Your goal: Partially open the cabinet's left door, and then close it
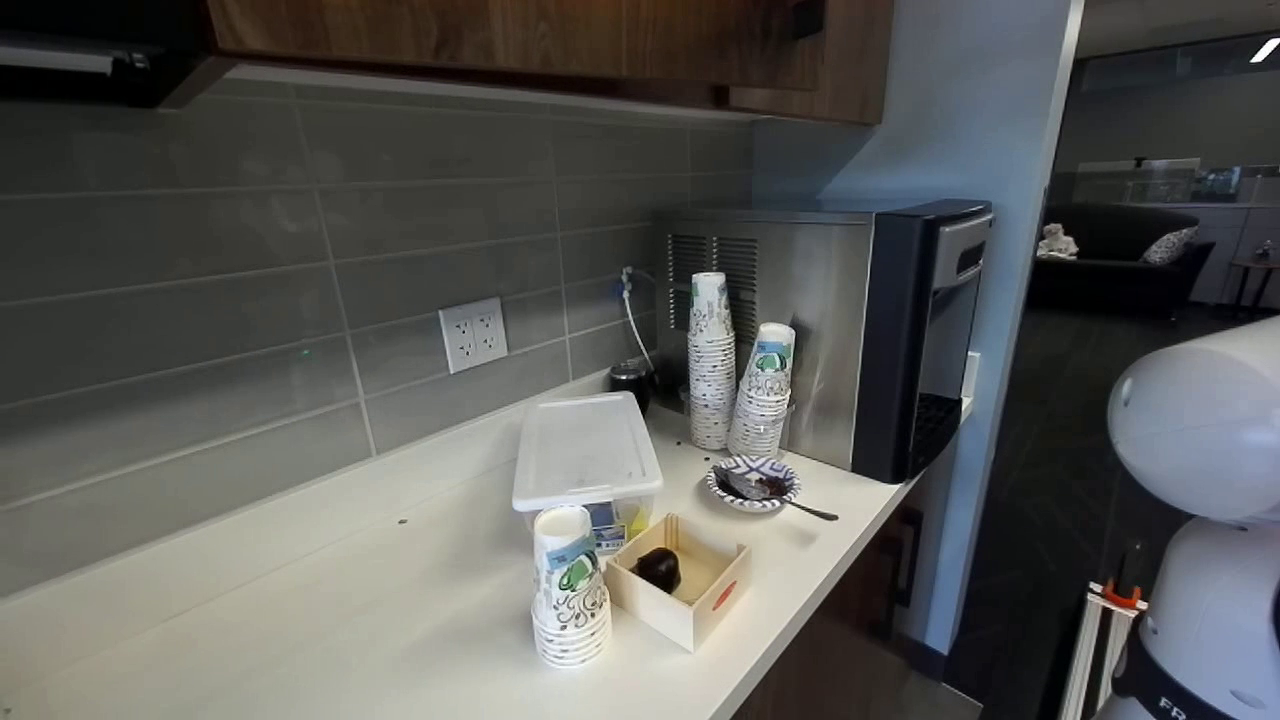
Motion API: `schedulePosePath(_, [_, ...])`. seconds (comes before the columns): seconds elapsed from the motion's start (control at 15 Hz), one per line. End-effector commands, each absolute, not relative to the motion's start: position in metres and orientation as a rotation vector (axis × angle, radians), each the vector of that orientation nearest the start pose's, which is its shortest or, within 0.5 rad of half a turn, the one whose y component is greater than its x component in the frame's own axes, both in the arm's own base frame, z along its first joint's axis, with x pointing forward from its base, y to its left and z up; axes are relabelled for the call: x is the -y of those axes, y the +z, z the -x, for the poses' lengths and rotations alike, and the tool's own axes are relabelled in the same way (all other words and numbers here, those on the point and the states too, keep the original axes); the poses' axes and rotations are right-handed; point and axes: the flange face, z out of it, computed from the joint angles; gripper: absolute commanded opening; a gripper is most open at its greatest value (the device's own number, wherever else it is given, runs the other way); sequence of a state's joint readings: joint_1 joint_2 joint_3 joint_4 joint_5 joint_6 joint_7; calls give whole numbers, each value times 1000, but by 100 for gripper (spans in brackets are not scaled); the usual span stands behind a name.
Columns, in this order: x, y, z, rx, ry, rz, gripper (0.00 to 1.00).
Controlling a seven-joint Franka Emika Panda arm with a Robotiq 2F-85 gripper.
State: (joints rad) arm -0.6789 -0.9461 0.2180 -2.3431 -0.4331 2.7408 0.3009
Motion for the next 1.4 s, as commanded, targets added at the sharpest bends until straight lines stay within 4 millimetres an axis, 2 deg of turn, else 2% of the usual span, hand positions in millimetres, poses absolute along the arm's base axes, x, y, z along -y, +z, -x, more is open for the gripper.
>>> schedulePosePath(0.0, [74, 769, -249, 515, 1371, -1905, 100])
schedulePosePath(0.33, [67, 766, -227, 551, 1356, -1876, 100])
schedulePosePath(1.0, [71, 770, -234, 557, 1354, -1867, 100])
schedulePosePath(1.33, [75, 776, -244, 515, 1392, -1871, 100])
